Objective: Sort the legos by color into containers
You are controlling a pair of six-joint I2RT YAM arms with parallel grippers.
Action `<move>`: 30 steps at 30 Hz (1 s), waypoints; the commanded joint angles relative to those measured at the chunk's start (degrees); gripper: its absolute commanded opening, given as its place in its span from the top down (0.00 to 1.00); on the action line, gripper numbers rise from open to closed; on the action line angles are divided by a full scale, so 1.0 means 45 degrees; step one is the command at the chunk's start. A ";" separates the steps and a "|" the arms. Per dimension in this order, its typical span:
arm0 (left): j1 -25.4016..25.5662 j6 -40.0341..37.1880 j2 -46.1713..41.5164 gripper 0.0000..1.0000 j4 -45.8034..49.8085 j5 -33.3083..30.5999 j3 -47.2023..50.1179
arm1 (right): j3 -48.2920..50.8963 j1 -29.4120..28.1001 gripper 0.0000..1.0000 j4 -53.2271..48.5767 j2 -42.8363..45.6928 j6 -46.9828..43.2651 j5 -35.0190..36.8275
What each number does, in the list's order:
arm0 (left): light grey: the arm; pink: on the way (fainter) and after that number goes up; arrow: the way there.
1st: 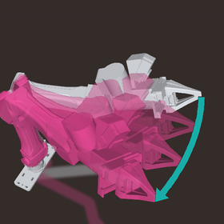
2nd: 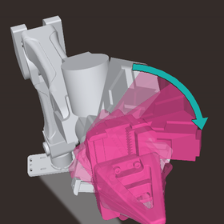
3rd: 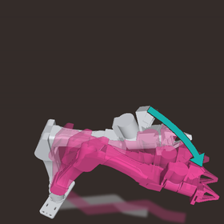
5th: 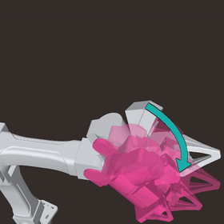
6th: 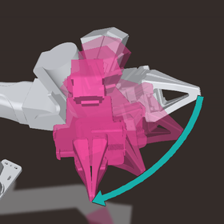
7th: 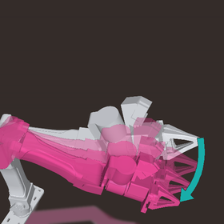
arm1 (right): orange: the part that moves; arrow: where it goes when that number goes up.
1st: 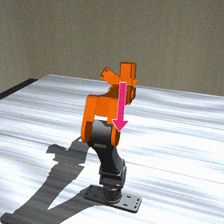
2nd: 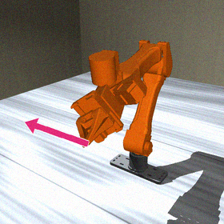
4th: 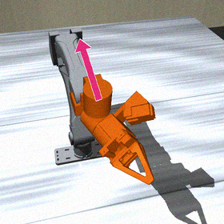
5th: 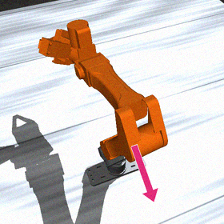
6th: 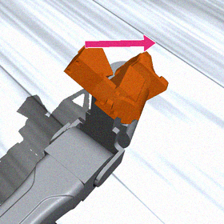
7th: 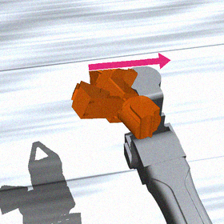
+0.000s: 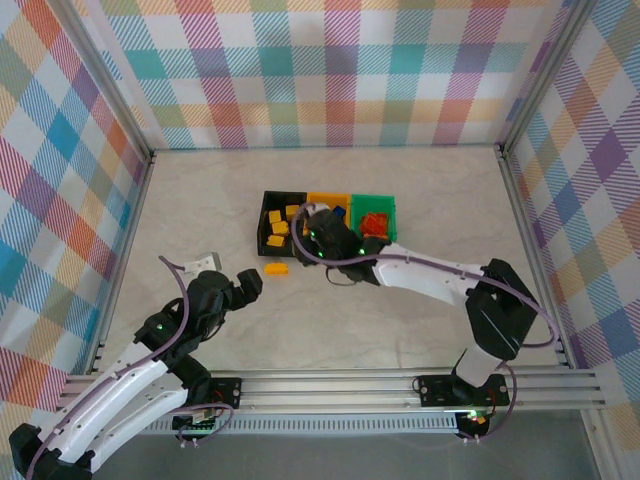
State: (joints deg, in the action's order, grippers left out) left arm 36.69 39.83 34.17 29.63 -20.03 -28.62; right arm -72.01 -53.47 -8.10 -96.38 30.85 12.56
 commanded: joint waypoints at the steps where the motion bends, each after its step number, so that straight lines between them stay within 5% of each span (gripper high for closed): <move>1: 0.0070 -0.0257 0.0214 0.00 -0.0306 0.0172 0.0154 | -0.1775 0.0267 0.74 -0.0968 -0.1571 -0.0781 -0.0291; 12: 0.0070 -0.0450 0.1091 0.00 -0.0486 0.0443 0.0061 | -0.6777 0.1226 0.68 -0.1889 -0.5826 -0.1214 -0.0422; 16: 0.0080 -0.0877 0.1726 0.00 -0.1432 0.0473 0.0169 | -0.7461 0.1336 0.29 -0.2114 -0.5949 -0.1206 -0.0505; 20: 0.0070 -0.1434 0.3007 0.00 -0.2262 0.0448 -0.0068 | -0.6719 0.1326 0.20 -0.1389 -0.4701 -0.1292 -0.0603; 30: 0.0218 -0.2734 0.7948 0.00 -0.5691 0.0665 -0.1188 | -0.0661 0.1336 0.14 0.1036 0.0507 -0.0826 -0.0346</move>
State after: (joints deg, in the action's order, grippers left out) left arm 36.80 30.87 66.08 10.50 -17.06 -31.40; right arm -79.48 -47.27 -7.35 -97.86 26.33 10.24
